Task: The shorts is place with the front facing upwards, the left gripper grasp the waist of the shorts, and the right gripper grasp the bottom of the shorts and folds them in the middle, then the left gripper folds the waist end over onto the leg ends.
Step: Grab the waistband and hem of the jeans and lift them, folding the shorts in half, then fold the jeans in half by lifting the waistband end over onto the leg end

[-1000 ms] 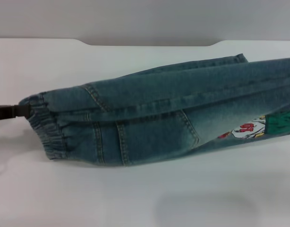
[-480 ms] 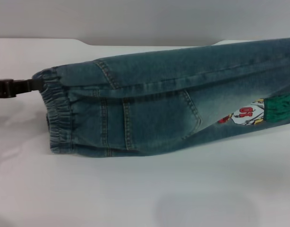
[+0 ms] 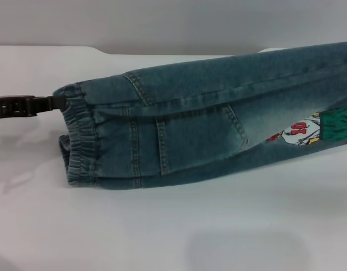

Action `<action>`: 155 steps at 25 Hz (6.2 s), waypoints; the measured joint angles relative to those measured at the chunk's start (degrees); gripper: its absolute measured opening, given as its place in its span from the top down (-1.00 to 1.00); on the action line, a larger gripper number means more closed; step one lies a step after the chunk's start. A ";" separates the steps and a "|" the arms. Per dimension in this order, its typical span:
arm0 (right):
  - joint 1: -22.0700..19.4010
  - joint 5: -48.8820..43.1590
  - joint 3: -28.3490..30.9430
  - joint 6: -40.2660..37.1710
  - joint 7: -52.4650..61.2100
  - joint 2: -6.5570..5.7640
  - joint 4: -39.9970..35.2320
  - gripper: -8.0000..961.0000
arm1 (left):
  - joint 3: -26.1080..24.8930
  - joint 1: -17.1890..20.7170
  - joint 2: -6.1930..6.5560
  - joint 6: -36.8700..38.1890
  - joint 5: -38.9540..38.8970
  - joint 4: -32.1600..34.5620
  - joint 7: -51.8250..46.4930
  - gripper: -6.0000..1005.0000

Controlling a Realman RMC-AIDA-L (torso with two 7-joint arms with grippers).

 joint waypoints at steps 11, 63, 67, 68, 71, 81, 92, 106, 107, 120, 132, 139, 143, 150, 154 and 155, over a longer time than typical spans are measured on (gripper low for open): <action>3.00 -0.06 -3.26 6.35 -0.03 0.06 3.36 0.90 | 4.25 0.10 -0.16 -4.18 -1.93 -1.24 0.10 0.91; 13.25 -0.09 -12.76 28.06 2.40 -0.15 9.20 0.90 | 12.42 0.50 -0.38 -12.77 -5.79 -5.82 1.63 0.90; 13.56 -0.09 -12.90 28.21 2.39 -0.15 9.28 0.90 | 12.57 0.18 -0.43 -14.17 -6.28 -7.06 1.03 0.90; 13.68 -0.09 -13.05 28.26 2.34 -0.15 9.30 0.89 | 12.59 0.11 -0.41 -14.60 -6.43 -7.29 0.98 0.90; 13.97 -0.09 -14.01 28.87 2.11 -0.14 9.33 0.75 | 12.62 -0.02 -0.41 -15.78 -6.51 -7.96 0.65 0.90; 13.65 -0.09 -15.75 29.84 1.93 -0.01 9.35 0.21 | 12.62 1.50 -0.38 -19.53 -8.02 -9.26 0.66 0.39; 12.50 0.03 -18.13 27.82 1.74 0.17 8.87 -0.41 | 12.71 1.91 -0.25 -19.52 -8.31 -10.05 0.85 -0.30; 9.75 3.00 -19.11 16.82 -3.44 0.25 8.13 -0.40 | 12.36 -1.72 3.67 -11.72 1.08 -1.44 -7.99 -0.64; 9.37 3.44 -19.10 16.05 -3.94 0.26 8.24 -0.40 | 12.40 -1.97 3.85 -11.34 2.02 -0.94 -8.71 -0.64; 6.63 5.24 -18.66 10.86 -5.06 0.19 8.53 -0.40 | 13.52 -5.87 3.08 1.82 21.15 8.71 -10.28 -0.57; 5.82 5.99 -18.59 8.47 -6.45 0.10 8.78 -0.40 | 16.63 -4.76 1.42 -0.01 21.66 4.52 0.50 -0.17; 5.79 6.14 -18.60 8.19 -6.48 0.12 8.71 -0.39 | 17.00 -4.81 1.42 -4.41 24.97 0.32 1.11 -0.17; 5.80 6.56 -18.60 8.16 -6.48 0.12 8.79 -0.39 | 17.07 -4.82 1.00 -4.65 25.36 -1.30 2.17 -0.16; 6.13 6.64 -18.60 8.15 -6.48 0.19 8.94 -0.39 | 16.94 -4.75 0.62 -2.44 25.05 -1.32 3.61 -0.15; 6.28 6.64 -18.62 8.14 -6.48 0.21 9.13 -0.39 | 16.55 -4.78 1.16 -1.84 24.85 -0.98 3.76 -0.15; 6.28 6.64 -18.66 8.14 -6.49 0.21 9.13 -0.39 | 16.54 -4.82 1.42 -1.74 24.82 -0.95 3.77 -0.15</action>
